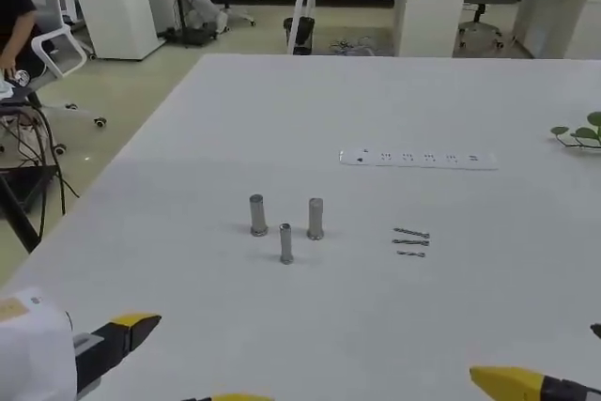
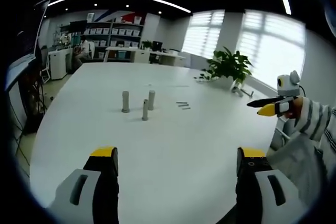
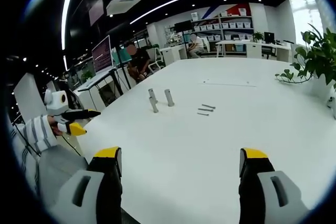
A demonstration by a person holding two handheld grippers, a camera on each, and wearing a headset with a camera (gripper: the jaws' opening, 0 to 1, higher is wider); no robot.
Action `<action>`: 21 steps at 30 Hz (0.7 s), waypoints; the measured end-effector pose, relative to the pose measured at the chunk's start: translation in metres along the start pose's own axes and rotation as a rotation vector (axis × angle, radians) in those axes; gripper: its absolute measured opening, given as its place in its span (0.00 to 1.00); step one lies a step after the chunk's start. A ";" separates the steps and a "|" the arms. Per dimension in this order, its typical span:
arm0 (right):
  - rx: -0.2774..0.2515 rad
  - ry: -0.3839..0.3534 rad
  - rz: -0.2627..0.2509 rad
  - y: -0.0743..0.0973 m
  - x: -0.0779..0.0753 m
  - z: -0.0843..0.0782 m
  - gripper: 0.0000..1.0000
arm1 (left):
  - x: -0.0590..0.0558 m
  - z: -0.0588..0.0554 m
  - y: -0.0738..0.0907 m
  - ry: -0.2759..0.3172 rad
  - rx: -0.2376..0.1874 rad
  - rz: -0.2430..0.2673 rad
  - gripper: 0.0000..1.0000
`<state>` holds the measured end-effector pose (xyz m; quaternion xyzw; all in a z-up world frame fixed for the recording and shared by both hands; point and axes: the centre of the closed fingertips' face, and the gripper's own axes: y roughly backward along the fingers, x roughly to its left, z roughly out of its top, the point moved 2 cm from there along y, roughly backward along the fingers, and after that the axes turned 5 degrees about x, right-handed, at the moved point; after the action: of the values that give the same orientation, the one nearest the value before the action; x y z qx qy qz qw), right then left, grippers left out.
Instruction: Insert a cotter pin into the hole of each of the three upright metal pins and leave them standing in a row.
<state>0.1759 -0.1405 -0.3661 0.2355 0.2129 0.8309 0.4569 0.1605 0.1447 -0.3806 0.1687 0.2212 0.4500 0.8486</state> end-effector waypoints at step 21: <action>0.015 -0.006 -0.006 -0.002 -0.002 -0.001 0.91 | 0.001 0.022 0.001 0.076 -0.084 0.004 0.93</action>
<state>0.1772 -0.1411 -0.3681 0.2406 0.2185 0.8273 0.4581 0.1717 0.1442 -0.3616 0.1162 0.2337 0.4666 0.8451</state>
